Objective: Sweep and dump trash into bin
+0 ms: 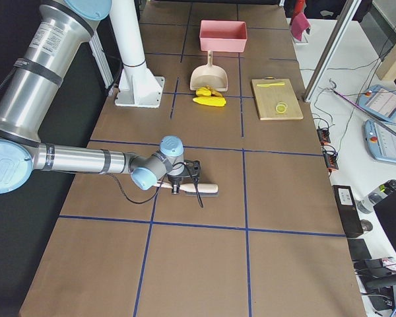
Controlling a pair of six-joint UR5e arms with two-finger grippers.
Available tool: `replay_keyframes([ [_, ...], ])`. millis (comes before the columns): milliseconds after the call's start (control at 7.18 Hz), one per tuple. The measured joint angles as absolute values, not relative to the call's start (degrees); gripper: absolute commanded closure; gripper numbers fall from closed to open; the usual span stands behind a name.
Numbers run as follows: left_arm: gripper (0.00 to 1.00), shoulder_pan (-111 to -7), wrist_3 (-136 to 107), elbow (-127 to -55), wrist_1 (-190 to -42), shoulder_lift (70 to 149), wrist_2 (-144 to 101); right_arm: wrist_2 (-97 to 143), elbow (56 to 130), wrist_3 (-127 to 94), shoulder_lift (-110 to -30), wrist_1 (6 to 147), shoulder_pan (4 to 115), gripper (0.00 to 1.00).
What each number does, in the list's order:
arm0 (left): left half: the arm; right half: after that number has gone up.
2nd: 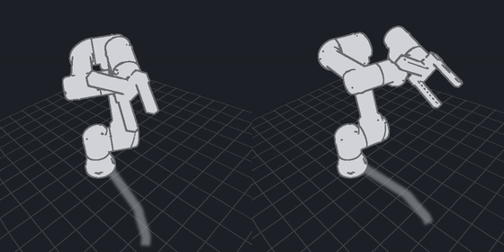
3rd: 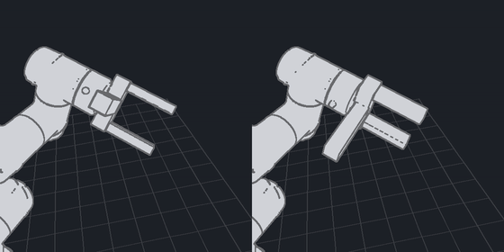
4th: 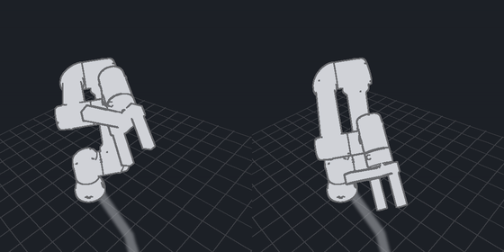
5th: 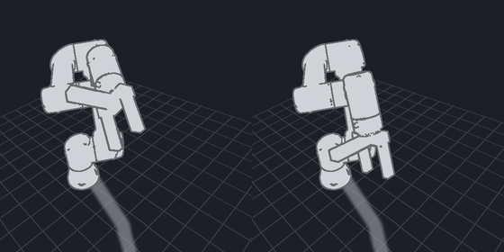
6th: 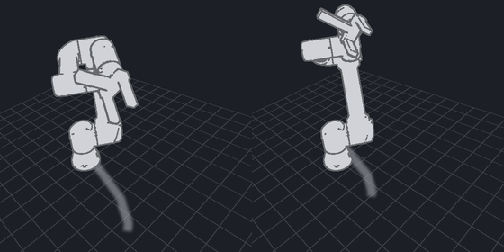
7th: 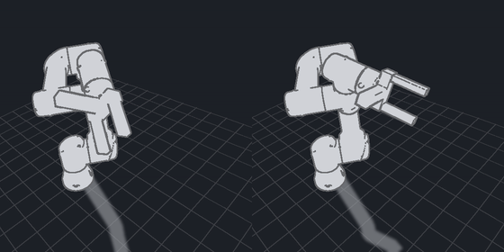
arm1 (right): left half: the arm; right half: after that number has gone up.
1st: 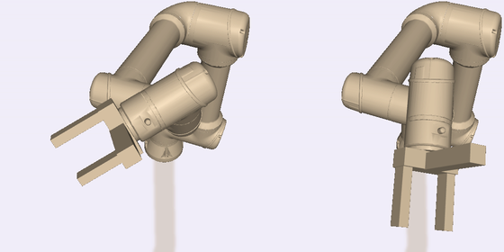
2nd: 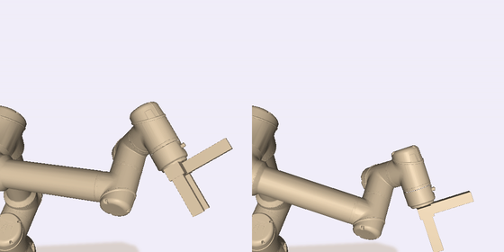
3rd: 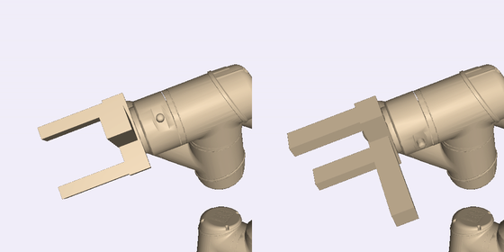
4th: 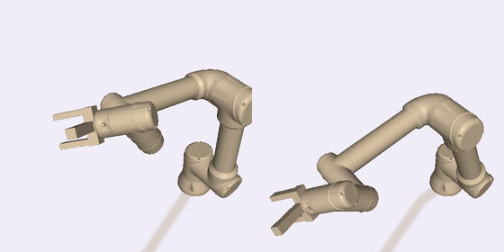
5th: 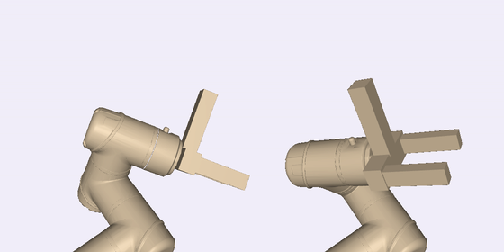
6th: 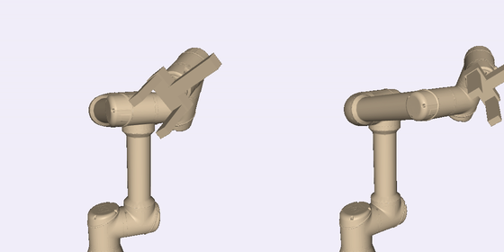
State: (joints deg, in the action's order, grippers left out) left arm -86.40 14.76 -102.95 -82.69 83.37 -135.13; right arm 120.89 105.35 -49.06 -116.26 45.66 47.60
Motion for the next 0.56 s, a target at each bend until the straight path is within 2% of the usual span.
replay_keyframes([
  [557,0.0,-86.39,14.24,-102.2,-88.26,86.28,-135.01,121.28,106.25,-49.21,-115.95,46.71,47.55,1.0],
])
